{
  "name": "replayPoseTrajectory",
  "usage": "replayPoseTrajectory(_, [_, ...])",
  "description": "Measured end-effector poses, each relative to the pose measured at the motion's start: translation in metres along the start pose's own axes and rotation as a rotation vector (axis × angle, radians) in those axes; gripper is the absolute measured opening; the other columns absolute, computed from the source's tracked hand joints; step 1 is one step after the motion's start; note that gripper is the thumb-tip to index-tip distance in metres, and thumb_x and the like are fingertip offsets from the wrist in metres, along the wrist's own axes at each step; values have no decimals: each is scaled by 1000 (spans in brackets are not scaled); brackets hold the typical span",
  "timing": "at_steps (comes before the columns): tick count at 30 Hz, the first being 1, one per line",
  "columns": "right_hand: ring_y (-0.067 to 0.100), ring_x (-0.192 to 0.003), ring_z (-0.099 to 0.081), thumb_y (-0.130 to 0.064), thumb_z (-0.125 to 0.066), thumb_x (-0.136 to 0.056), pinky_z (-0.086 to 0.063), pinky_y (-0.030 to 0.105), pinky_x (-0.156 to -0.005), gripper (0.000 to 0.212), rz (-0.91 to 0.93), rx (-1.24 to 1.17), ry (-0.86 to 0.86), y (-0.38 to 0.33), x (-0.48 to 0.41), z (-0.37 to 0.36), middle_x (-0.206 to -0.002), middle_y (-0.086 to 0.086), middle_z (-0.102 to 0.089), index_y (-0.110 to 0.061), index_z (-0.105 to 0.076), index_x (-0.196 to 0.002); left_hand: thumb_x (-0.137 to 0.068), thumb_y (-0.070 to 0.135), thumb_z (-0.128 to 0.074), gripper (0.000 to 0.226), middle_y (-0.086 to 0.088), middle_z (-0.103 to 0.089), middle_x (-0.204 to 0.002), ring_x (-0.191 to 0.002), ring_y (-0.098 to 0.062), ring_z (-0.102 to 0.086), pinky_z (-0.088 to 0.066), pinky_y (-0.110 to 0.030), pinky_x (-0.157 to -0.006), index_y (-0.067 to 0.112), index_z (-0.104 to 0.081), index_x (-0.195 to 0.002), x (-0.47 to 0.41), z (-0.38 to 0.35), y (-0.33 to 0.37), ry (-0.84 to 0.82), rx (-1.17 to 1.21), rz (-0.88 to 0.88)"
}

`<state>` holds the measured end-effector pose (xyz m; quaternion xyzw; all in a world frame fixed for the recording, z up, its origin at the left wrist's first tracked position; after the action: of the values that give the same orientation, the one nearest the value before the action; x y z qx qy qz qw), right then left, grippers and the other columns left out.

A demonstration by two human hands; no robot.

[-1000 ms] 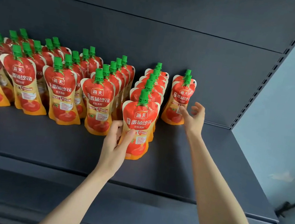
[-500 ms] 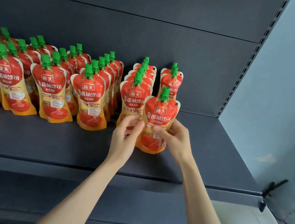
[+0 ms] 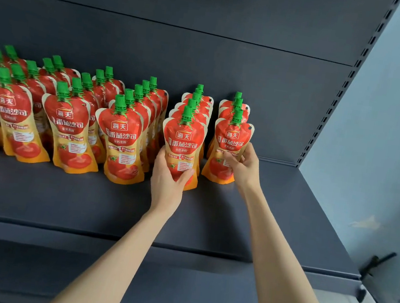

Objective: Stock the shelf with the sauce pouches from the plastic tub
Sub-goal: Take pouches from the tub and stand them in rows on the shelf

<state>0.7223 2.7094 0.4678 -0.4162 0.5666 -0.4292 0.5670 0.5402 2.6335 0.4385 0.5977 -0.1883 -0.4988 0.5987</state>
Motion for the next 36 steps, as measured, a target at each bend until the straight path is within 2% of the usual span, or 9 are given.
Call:
replayPoseTrajectory(6, [18,-91,-62,0,-65,-83,-52,30,-83,27,2,7,-11,2,-18,1,-97,3,-64,-14,-53,-103,-79,26,-73,71,-5,-50,-133,-123,-20,-48,-42,-31,-99,12,-35,-137,0,1,-1,12,0,17])
replayPoseTrajectory(12, [9,-87,-62,-1,-64,-84,-52,17,-73,27,6,41,-28,2,-25,2,-102,5,-63,-12,-53,-106,-80,28,-71,71,-6,-48,-135,-125,-20,-46,-40,-31,-100,12,-34,-137,1,0,-1,12,-40,18])
replayPoseTrajectory(18, [18,-96,-60,-5,-69,-81,-51,32,-86,34,-14,145,6,6,-25,7,-106,4,-62,-11,-51,-110,-80,30,-71,74,-7,-47,-137,-127,-21,-45,-38,-31,-102,10,-32,-140,2,1,0,3,-71,30])
replayPoseTrajectory(22, [11,-98,-54,-14,-73,-80,-43,14,-82,49,20,263,115,5,-4,21,-117,2,-57,-8,-48,-122,-85,31,-66,78,-8,-36,-146,-135,-22,-36,-34,-34,-106,9,-23,-145,15,6,3,-24,-126,49])
replayPoseTrajectory(26, [11,-100,-56,-18,-64,-87,-43,19,-86,35,19,303,226,-12,42,39,-116,-2,-59,-11,-55,-119,-88,25,-62,57,-9,-43,-139,-127,-20,-42,-38,-24,-101,10,-38,-137,42,15,21,-41,-111,-48])
replayPoseTrajectory(29, [0,-87,-60,-15,-59,-89,-44,9,-78,18,17,266,307,-27,93,53,-104,-4,-67,-14,-63,-107,-88,21,-61,38,-7,-54,-125,-116,-18,-49,-32,-10,-94,6,-53,-122,67,17,41,-84,-43,-168])
replayPoseTrajectory(32, [-8,-77,-59,-14,-58,-91,-44,5,-74,12,-1,249,396,-33,151,68,-90,-10,-67,-12,-66,-100,-86,25,-56,30,3,-57,-114,-107,-11,-52,-38,-15,-94,9,-59,-112,99,14,53,-185,70,-203])
replayPoseTrajectory(34, [-7,-75,-59,-14,-59,-91,-44,7,-73,10,-18,273,465,-32,192,77,-87,-11,-67,-12,-66,-97,-88,25,-55,24,6,-61,-107,-102,-5,-56,-44,-20,-91,12,-60,-108,125,10,53,-306,146,-142])
replayPoseTrajectory(36, [-4,-75,-60,-13,-60,-91,-46,9,-73,9,-45,306,557,-24,235,87,-85,-11,-67,-12,-67,-95,-91,20,-57,14,9,-65,-100,-95,-2,-60,-46,-17,-85,16,-61,-103,155,6,49,-434,201,-86])
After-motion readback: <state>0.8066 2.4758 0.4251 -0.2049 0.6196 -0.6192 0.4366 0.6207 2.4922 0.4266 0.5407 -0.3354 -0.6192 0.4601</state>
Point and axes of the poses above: each hand's wrist, its own x-axis away from the middle knuckle, its own z-axis out of the back of the hand, y = z × x, the point moved 6 cm from there along -x, towards the middle knuckle
